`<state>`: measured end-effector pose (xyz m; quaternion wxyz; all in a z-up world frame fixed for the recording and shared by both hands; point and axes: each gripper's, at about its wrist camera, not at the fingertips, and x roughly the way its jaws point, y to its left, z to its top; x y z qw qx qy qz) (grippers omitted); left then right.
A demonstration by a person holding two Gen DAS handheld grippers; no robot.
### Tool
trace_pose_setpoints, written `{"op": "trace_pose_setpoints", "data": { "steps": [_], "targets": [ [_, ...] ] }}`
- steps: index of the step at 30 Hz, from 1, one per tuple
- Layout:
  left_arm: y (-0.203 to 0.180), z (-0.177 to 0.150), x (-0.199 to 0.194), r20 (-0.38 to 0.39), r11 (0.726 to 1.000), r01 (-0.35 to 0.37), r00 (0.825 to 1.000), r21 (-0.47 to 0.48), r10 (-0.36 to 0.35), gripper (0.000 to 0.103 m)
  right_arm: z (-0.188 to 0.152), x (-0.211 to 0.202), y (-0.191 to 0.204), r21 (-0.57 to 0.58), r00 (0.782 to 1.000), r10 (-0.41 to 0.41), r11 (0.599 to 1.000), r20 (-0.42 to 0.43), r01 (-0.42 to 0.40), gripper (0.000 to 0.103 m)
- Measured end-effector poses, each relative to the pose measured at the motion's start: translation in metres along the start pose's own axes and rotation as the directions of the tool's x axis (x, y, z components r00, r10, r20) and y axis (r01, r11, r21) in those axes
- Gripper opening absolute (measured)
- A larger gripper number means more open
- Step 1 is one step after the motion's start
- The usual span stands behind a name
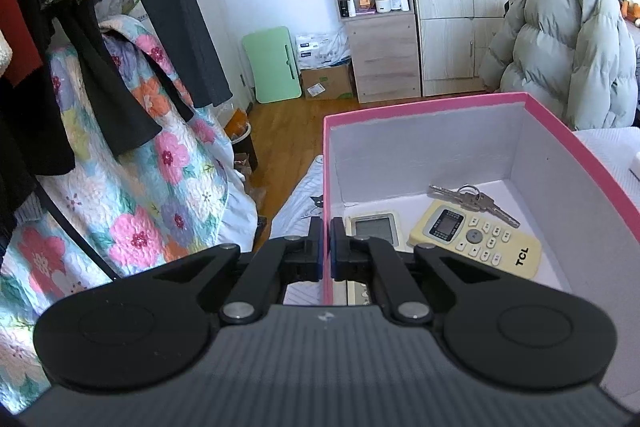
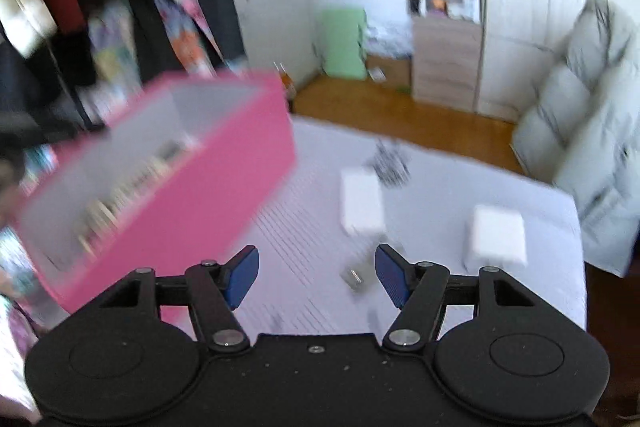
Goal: Organize rigid objects
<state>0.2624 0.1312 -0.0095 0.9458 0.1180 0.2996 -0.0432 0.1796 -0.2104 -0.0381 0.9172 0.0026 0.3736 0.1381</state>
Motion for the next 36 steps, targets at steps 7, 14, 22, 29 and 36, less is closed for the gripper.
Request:
{"op": "trace_pose_setpoints", "data": {
  "steps": [7,14,22,29,36],
  "targets": [
    [0.001,0.002,0.003,-0.016,1.0,0.002,1.0,0.001,-0.002,0.002,-0.016,0.037,-0.015,0.068,0.999,-0.024,0.997,-0.041,0.027,0.069],
    [0.004,0.004,0.01,-0.063,1.0,0.015,0.998,-0.02,-0.016,0.003,-0.021,0.063,-0.008,0.029,0.991,-0.136,0.99,-0.018,0.136,0.024],
    [0.009,0.003,0.012,-0.062,0.998,0.033,0.997,-0.057,-0.037,0.002,-0.012,0.023,-0.011,0.12,0.992,-0.053,0.992,0.112,0.04,0.005],
    [0.011,0.002,0.012,-0.06,0.996,0.043,0.997,-0.073,-0.047,0.002,0.018,-0.016,0.003,0.107,0.969,0.044,0.992,0.243,-0.071,0.005],
    [0.013,0.002,0.012,-0.061,0.995,0.05,0.997,-0.081,-0.055,0.002,0.056,-0.039,0.038,0.021,0.924,0.198,0.976,0.326,-0.217,0.005]
  ]
}}
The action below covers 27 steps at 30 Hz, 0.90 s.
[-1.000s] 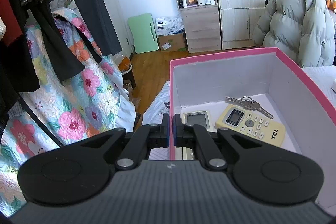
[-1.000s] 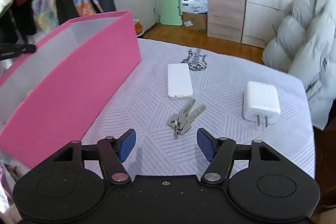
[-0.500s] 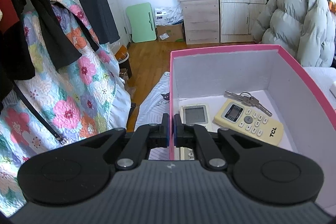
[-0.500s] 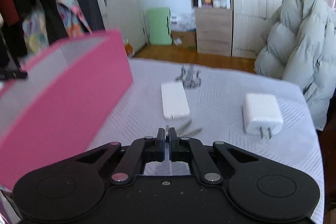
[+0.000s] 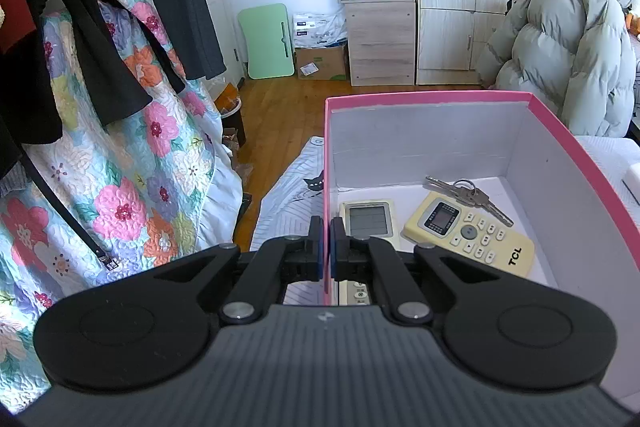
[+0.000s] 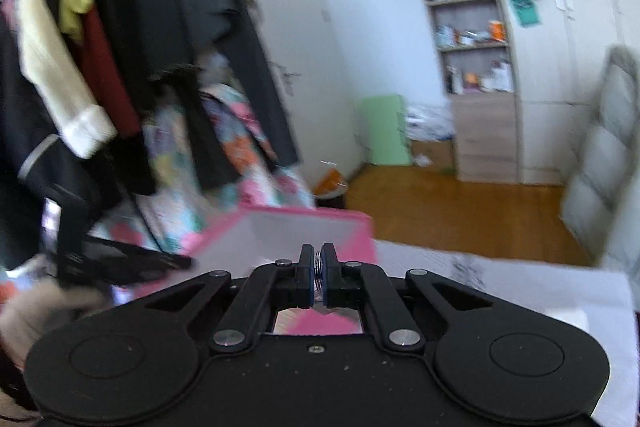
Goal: Organize rigid objects
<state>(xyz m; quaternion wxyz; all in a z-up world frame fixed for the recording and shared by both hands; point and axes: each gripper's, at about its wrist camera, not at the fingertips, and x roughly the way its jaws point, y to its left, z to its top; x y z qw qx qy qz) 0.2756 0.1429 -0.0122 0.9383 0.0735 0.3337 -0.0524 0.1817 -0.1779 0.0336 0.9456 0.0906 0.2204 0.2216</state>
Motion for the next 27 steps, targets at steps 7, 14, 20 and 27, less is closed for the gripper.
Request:
{"op": "trace_pose_setpoints", "data": {
  "steps": [7,14,20,27],
  "targets": [
    [0.0,0.0,0.0,-0.003,1.0,0.007,1.0,-0.007,-0.007,0.002,0.024,0.036,0.042,-0.029,0.985,0.162,0.986,-0.065,-0.164,0.005],
    [0.002,-0.001,-0.001,0.004,0.999,0.024,1.0,-0.026,-0.024,0.002,0.036,0.113,0.061,0.123,0.924,0.285,0.958,-0.256,-0.261,0.005],
    [0.006,-0.001,-0.001,0.005,0.998,0.039,0.999,-0.048,-0.038,0.002,0.019,0.182,0.069,0.212,0.862,0.303,0.949,-0.406,-0.234,0.006],
    [0.005,0.0,-0.001,0.004,0.999,0.031,1.0,-0.034,-0.03,0.002,0.018,0.203,0.066,0.248,0.856,0.289,0.949,-0.429,-0.196,0.01]
  ]
}}
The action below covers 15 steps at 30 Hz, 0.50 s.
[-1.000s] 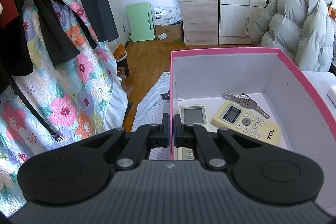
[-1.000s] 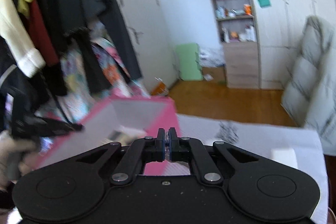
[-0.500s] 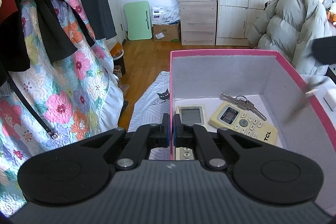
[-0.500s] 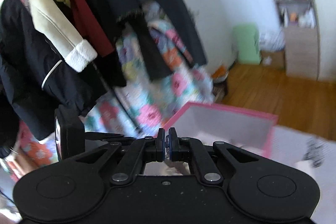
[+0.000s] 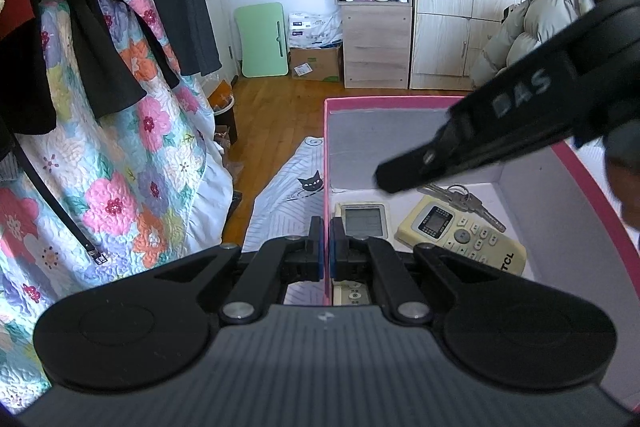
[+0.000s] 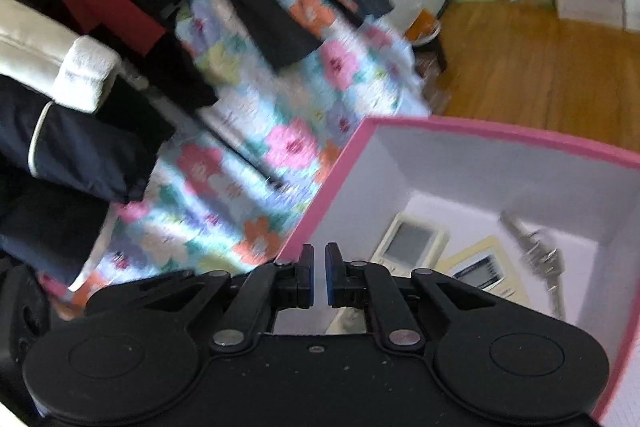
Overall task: Organize rigid objects
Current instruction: 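Move the right tool back and grasp the flat white power bank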
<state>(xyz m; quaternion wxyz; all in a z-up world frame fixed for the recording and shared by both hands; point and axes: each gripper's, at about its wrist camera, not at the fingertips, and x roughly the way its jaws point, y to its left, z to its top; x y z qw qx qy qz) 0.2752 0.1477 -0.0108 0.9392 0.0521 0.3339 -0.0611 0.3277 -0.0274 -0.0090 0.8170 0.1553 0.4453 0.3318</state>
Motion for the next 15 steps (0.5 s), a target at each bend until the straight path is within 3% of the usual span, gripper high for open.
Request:
{"op": "trace_pose_setpoints", "data": {
  "steps": [5,9,15],
  "targets": [
    [-0.001,0.001,0.0,0.0,1.0,-0.004,1.0,0.006,0.004,0.002,-0.006,-0.048,-0.008,-0.011,0.993,-0.035,0.999,0.109,0.037,0.023],
    [-0.002,0.001,0.0,-0.001,1.0,-0.008,1.0,0.01,0.008,0.002,-0.015,-0.096,-0.031,-0.003,0.976,-0.126,0.992,0.18,0.128,0.029],
    [-0.002,0.001,-0.001,0.005,1.0,-0.006,1.0,0.01,0.006,0.002,-0.034,-0.137,-0.086,0.059,0.937,-0.312,0.95,0.158,0.307,0.035]
  ]
}}
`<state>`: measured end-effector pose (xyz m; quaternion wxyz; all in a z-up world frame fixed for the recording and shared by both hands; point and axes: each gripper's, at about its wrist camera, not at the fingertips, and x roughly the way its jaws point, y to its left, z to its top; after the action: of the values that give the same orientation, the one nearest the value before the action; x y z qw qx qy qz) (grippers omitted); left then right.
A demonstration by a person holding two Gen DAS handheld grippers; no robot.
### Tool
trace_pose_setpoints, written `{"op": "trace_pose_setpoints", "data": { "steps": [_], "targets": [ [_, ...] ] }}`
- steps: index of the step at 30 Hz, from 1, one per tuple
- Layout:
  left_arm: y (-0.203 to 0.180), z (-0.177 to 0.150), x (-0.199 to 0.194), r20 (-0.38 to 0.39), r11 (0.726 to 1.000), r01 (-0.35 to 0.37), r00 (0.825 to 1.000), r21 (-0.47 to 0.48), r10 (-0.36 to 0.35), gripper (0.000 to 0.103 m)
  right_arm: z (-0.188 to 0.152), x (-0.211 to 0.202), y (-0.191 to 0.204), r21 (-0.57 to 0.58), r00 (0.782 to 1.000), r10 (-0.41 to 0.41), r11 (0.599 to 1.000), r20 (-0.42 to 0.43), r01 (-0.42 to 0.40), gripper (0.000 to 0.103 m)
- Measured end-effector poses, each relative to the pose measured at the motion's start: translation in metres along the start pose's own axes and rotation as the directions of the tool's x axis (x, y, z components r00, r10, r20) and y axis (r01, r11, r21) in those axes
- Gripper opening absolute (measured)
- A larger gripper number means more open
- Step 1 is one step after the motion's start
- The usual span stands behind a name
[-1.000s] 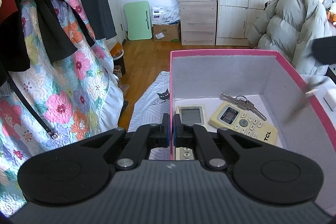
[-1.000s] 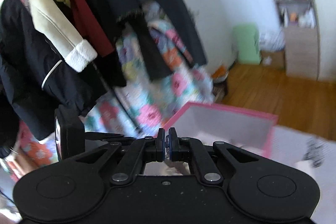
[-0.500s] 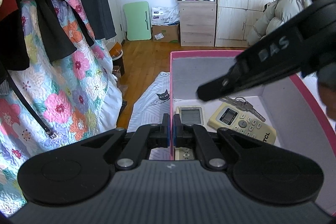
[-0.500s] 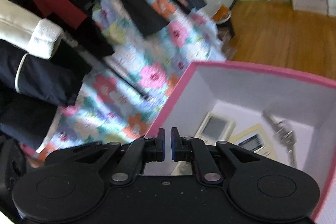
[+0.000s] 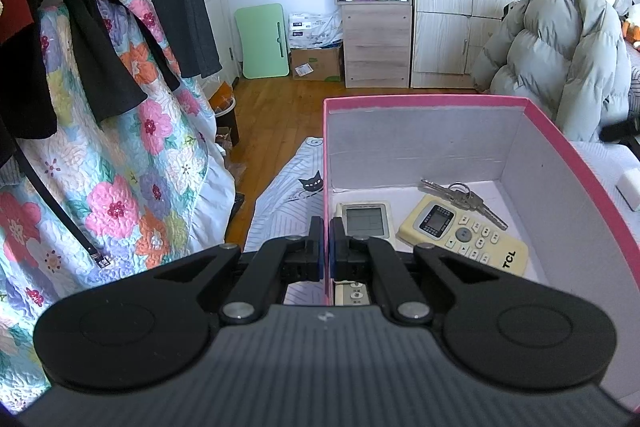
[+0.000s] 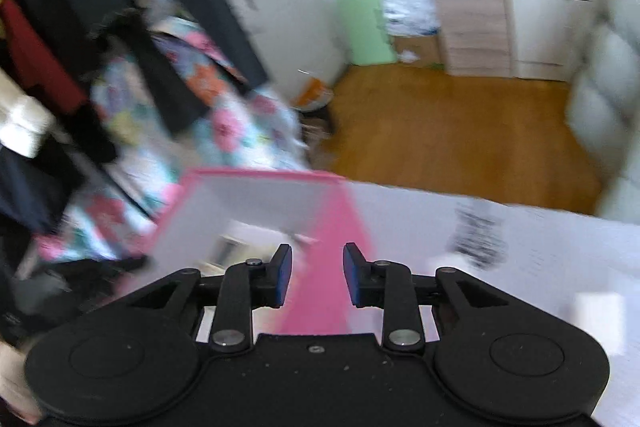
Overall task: Organize rigid objects
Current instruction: 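Move the right tool back and grasp the flat white power bank, then carry the white power bank into the pink box with the right tool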
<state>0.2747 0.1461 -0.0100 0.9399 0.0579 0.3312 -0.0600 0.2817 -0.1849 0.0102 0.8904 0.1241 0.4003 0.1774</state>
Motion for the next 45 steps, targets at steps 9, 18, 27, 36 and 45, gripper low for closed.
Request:
{"op": "trace_pose_setpoints", "data": {
  "steps": [9,18,27,36,45],
  "targets": [
    [-0.005,0.001,-0.001,0.003,0.999,-0.024,1.0,0.031,0.024,0.002,-0.034,0.038,-0.039,-0.158,0.975,-0.2,0.97,-0.092,0.184,0.039],
    [-0.004,0.001,-0.001,0.005,0.999,-0.023,1.0,0.038,0.023,0.002,-0.033,0.087,-0.053,-0.275,0.955,-0.283,0.928,-0.085,0.25,0.059],
    [-0.004,0.001,0.0,0.005,0.998,-0.032,0.999,0.046,0.032,0.002,-0.027,0.096,-0.057,-0.24,0.972,-0.226,0.949,-0.058,0.206,0.063],
    [-0.005,-0.001,0.0,0.006,0.998,-0.038,0.999,0.053,0.038,0.002,-0.038,0.086,-0.042,-0.265,0.947,-0.321,0.912,0.009,0.312,0.043],
    [-0.006,-0.001,-0.001,0.006,0.998,-0.035,0.999,0.052,0.034,0.002,-0.049,0.006,-0.017,-0.097,0.958,-0.195,0.971,0.213,0.219,0.043]
  ]
}}
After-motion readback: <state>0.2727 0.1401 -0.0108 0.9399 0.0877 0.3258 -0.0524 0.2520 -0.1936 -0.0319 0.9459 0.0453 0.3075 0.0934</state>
